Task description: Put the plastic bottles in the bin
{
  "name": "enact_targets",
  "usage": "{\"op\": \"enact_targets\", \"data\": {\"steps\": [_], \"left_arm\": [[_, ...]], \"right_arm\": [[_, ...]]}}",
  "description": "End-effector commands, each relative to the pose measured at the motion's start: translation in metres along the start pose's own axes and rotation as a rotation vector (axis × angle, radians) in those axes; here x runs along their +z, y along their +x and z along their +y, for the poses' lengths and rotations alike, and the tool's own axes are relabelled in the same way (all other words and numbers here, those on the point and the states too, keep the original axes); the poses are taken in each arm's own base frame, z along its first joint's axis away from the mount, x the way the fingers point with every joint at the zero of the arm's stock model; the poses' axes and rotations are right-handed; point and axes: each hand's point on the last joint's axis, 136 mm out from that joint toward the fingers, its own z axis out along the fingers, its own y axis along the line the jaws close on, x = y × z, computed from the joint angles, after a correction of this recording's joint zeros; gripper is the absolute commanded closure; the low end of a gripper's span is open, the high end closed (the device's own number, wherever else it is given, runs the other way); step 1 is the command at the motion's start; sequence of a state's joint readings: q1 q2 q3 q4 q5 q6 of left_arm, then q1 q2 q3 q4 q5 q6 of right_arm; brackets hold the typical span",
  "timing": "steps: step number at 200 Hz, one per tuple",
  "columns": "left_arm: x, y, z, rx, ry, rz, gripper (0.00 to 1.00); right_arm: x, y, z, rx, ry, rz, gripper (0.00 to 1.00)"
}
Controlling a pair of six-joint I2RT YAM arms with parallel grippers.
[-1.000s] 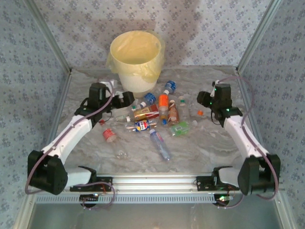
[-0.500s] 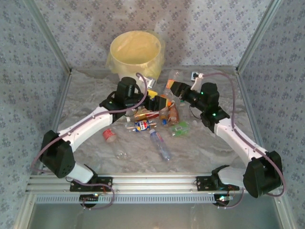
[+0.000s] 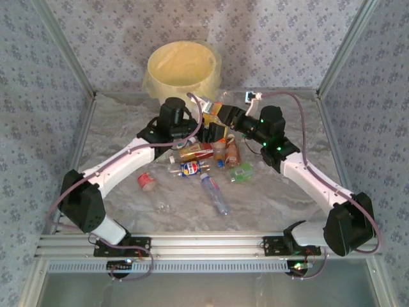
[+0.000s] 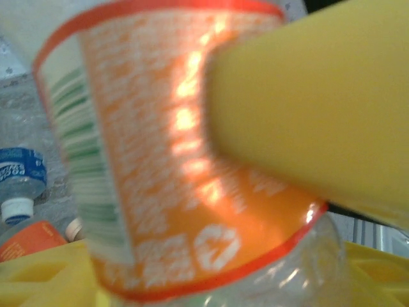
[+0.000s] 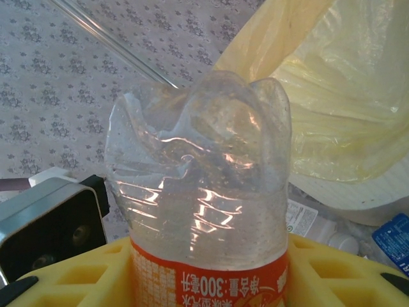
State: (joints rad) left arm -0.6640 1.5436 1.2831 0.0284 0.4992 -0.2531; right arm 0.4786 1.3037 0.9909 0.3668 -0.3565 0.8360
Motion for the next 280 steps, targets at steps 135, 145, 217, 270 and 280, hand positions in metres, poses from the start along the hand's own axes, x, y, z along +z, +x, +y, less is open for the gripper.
{"op": "enact_targets", "data": {"steps": [135, 145, 217, 270, 280], "left_arm": [[-0.047, -0.077, 0.097, 0.08, -0.576, -0.168, 0.57], [-0.063, -0.098, 0.11, 0.068, -0.64, -0.214, 0.57], [-0.114, -0.186, 0.212, 0.028, -0.993, -0.352, 0.57], [-0.082, -0.179, 0.252, -0.104, -1.019, -0.216, 0.57], [-0.073, -0.172, 0.258, -0.131, -1.007, -0.204, 0.56]], "right_arm": [[-0.081, -0.061, -0.001, -0.176, 0.265, -0.167, 0.0], [-0.094, -0.061, -0.012, -0.238, 0.347, -0.183, 0.0], [-0.134, -0.028, -0.071, -0.258, 0.594, -0.154, 0.0], [-0.13, -0.003, -0.087, -0.203, 0.606, -0.099, 0.0], [-0.131, -0.003, -0.087, -0.206, 0.613, -0.095, 0.0]]}}
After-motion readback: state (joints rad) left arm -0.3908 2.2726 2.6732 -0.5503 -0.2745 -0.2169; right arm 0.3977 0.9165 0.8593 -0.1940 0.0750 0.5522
